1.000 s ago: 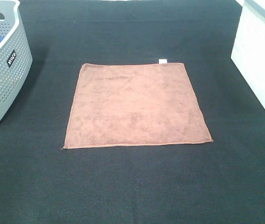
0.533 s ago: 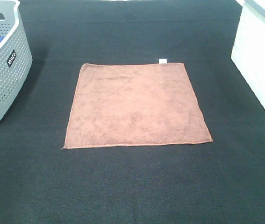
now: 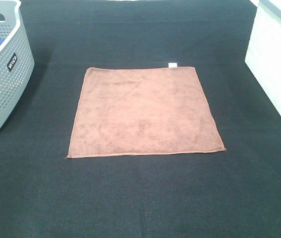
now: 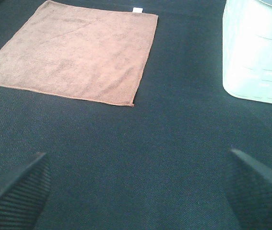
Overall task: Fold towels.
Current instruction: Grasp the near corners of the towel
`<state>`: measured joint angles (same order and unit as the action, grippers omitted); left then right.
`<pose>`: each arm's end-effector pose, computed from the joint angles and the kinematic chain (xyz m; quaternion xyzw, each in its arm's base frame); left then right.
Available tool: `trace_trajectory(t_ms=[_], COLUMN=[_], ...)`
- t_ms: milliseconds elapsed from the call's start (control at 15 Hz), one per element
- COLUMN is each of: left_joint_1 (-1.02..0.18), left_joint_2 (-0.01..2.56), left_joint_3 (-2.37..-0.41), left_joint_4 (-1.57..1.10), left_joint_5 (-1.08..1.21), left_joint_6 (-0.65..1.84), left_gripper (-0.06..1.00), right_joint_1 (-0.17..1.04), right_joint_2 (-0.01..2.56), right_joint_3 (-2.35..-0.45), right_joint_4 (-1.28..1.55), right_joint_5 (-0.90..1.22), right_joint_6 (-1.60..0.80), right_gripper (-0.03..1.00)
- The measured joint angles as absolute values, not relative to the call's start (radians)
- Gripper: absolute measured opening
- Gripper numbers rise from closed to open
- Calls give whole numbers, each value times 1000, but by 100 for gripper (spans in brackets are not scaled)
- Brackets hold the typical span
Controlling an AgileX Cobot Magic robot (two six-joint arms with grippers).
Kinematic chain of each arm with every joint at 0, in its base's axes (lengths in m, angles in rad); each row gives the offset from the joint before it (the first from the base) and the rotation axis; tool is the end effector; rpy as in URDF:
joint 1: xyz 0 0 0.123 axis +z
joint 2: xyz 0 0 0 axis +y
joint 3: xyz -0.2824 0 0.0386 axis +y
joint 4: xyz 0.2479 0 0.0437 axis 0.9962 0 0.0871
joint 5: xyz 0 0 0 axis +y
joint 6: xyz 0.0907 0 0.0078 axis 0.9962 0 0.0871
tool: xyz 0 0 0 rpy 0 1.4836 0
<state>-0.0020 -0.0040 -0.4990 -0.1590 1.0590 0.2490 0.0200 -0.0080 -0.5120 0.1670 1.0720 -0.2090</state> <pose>-0.0059 -0.0126 0.2778 0.1094 0.8422 -0.0145 0.5277 -0.0089 0.0131 0.2804 -0.1014 0.8419 0.0335 0.5289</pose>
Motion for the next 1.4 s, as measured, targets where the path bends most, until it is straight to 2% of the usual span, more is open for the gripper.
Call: trace_trajectory(t_ms=[1400], left_joint_1=[-2], left_joint_2=[-4], left_joint_3=[-499], left_joint_4=[-159], left_joint_5=[1059], left_joint_6=[249], left_gripper=[68], right_joint_1=[20], right_joint_2=[-8], right_joint_3=[-512], right_joint_4=[149], right_joint_5=[1072], right_joint_6=[-190], right_gripper=[91])
